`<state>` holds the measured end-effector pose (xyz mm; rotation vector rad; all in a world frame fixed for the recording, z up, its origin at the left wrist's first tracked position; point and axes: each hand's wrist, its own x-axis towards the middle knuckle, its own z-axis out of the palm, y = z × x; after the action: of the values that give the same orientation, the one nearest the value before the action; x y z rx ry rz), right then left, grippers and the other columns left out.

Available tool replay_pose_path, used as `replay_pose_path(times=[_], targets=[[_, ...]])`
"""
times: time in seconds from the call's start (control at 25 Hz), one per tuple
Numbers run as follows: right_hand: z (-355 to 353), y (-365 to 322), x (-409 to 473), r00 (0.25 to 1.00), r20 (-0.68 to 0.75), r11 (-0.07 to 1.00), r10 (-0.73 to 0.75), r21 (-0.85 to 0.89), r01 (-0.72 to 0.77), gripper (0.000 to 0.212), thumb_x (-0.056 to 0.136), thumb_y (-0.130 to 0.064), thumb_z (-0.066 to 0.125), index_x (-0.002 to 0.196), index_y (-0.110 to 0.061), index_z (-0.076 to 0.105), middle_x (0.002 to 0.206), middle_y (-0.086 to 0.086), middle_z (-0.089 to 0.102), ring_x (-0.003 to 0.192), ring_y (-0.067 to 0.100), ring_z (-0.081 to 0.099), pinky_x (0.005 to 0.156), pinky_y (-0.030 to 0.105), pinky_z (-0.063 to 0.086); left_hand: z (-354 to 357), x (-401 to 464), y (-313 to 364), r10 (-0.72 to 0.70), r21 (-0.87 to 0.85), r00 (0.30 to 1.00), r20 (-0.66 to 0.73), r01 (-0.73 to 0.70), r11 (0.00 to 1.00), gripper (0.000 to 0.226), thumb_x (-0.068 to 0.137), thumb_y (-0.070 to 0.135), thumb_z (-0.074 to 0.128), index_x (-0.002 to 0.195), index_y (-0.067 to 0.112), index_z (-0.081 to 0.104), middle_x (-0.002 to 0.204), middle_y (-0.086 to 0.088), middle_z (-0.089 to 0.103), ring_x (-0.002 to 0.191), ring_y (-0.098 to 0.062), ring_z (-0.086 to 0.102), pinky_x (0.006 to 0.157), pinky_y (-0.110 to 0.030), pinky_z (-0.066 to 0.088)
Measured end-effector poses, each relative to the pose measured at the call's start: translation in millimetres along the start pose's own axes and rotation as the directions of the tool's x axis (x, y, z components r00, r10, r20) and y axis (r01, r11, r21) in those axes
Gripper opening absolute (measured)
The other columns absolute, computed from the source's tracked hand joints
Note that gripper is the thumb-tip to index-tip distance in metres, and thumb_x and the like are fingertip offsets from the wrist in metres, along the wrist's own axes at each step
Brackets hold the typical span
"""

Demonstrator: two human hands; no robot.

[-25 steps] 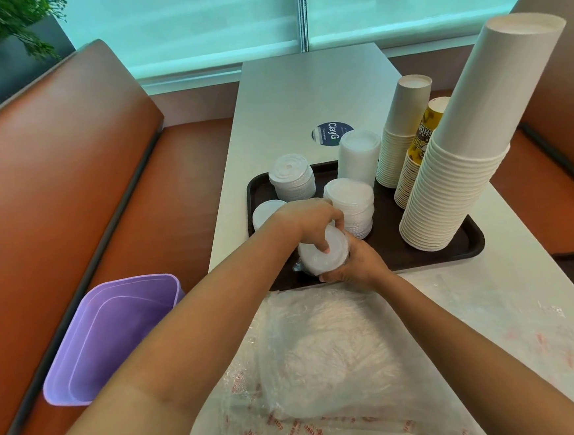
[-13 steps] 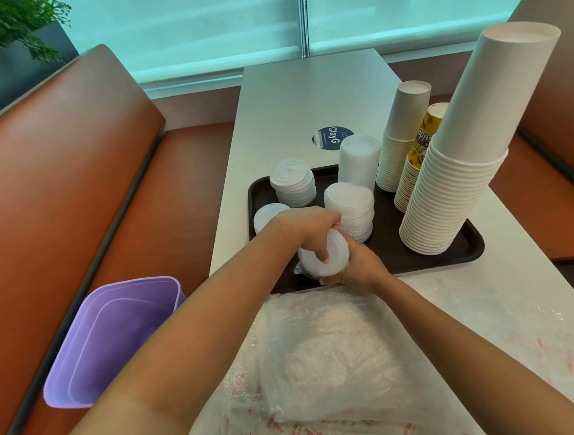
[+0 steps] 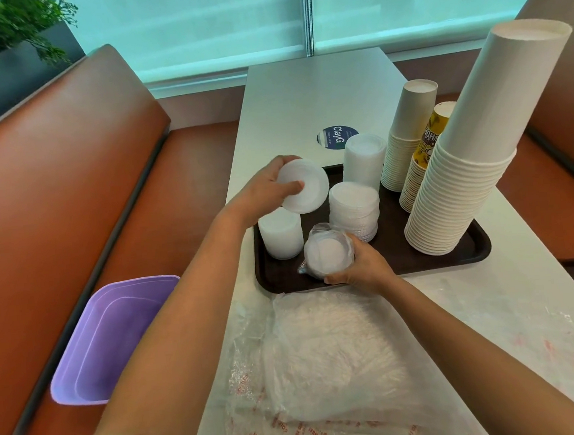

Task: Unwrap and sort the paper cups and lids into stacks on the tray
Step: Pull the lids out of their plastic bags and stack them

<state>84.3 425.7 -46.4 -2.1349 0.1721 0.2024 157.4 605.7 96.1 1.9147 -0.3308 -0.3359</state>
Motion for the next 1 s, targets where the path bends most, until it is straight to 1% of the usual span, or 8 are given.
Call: replay_pose_path(times=[0.2, 0.32, 0.4, 0.48, 0.56, 0.64, 0.8, 1.0], targets=[[0, 0, 2, 1.0, -0.004, 1.0, -0.005, -0.01, 0.005, 0.096, 0.053, -0.031, 0.09, 0.137, -0.03, 0.043, 0.135, -0.003, 0.052, 0.126, 0.02, 0.046, 0.106, 0.04, 0.039, -9, -2, -15, -0.076, -0.164, 0.997, -0.03, 0.07, 0.984, 0.041, 0.092, 0.003, 0.055, 0.122, 0.029, 0.047, 0.117, -0.001, 0.051, 0.103, -0.02, 0.051, 0.085, -0.04, 0.051], [1, -1, 2, 1.0, -0.014, 1.0, -0.001, -0.009, 0.001, 0.096, 0.052, -0.031, 0.09, 0.136, -0.029, 0.044, 0.135, -0.003, 0.052, 0.125, 0.02, 0.046, 0.106, 0.041, 0.039, -11, 2, -22, -0.086, -0.137, 0.983, -0.159, 0.064, 0.988, 0.045, 0.092, 0.0, 0.048, 0.127, 0.029, 0.045, 0.117, 0.0, 0.047, 0.102, -0.02, 0.049, 0.083, -0.036, 0.048], [1, -1, 2, 1.0, -0.019, 1.0, -0.004, -0.012, 0.003, 0.096, 0.052, -0.03, 0.09, 0.136, -0.029, 0.044, 0.135, -0.003, 0.052, 0.126, 0.02, 0.046, 0.106, 0.041, 0.039, -11, 3, -29, 0.046, 0.08, 0.951, -0.305, -0.023, 0.997, 0.052, 0.089, -0.002, 0.048, 0.135, 0.021, 0.042, 0.12, 0.001, 0.046, 0.108, -0.017, 0.046, 0.093, -0.028, 0.041], [1, -1, 2, 1.0, -0.012, 1.0, -0.001, -0.012, 0.001, 0.096, 0.053, -0.03, 0.09, 0.137, -0.028, 0.043, 0.136, -0.003, 0.052, 0.126, 0.02, 0.046, 0.107, 0.04, 0.038, -9, 1, -39, 0.241, 0.368, 0.895, -0.376, -0.094, 0.925, 0.049, 0.088, -0.004, 0.049, 0.134, 0.012, 0.046, 0.122, 0.001, 0.048, 0.112, -0.015, 0.044, 0.099, -0.019, 0.031], [2, 0, 3, 1.0, -0.012, 1.0, 0.002, -0.014, -0.002, 0.097, 0.053, -0.031, 0.09, 0.137, -0.028, 0.043, 0.136, -0.003, 0.052, 0.126, 0.02, 0.045, 0.107, 0.041, 0.039, -6, -4, -50, 0.403, 0.525, 0.842, -0.36, -0.174, 0.833, 0.044, 0.084, -0.01, 0.049, 0.123, 0.007, 0.055, 0.12, -0.008, 0.055, 0.112, -0.024, 0.047, 0.098, -0.02, 0.032], [1, 0, 2, 1.0, -0.019, 1.0, 0.009, -0.01, -0.009, 0.097, 0.052, -0.031, 0.09, 0.137, -0.029, 0.043, 0.136, -0.003, 0.052, 0.126, 0.021, 0.046, 0.106, 0.041, 0.039, -4, -7, -63, 0.467, 0.577, 0.83, -0.306, -0.228, 0.784, 0.048, 0.075, -0.018, 0.046, 0.113, 0.007, 0.062, 0.113, -0.012, 0.059, 0.109, -0.03, 0.05, 0.095, -0.019, 0.033], [2, 0, 3, 1.0, -0.014, 1.0, 0.015, -0.02, -0.015, 0.098, 0.053, -0.032, 0.089, 0.138, -0.028, 0.041, 0.136, -0.003, 0.051, 0.125, 0.021, 0.046, 0.105, 0.041, 0.04, 2, -16, -81, 0.324, 0.555, 0.923, -0.206, -0.163, 0.816, 0.054, 0.071, -0.015, 0.044, 0.114, 0.011, 0.064, 0.12, -0.009, 0.057, 0.117, -0.027, 0.048, 0.101, -0.028, 0.037], [2, 0, 4, 1.0, -0.01, 0.999, 0.027, -0.021, -0.027, 0.098, 0.054, -0.033, 0.089, 0.138, -0.028, 0.041, 0.137, -0.003, 0.051, 0.126, 0.021, 0.046, 0.105, 0.041, 0.04, 1, -24, -87, 0.239, 0.576, 0.965, -0.11, -0.134, 0.806, 0.044, 0.075, 0.015, 0.066, 0.118, 0.016, 0.06, 0.127, -0.005, 0.053, 0.122, -0.022, 0.045, 0.103, -0.027, 0.034]])
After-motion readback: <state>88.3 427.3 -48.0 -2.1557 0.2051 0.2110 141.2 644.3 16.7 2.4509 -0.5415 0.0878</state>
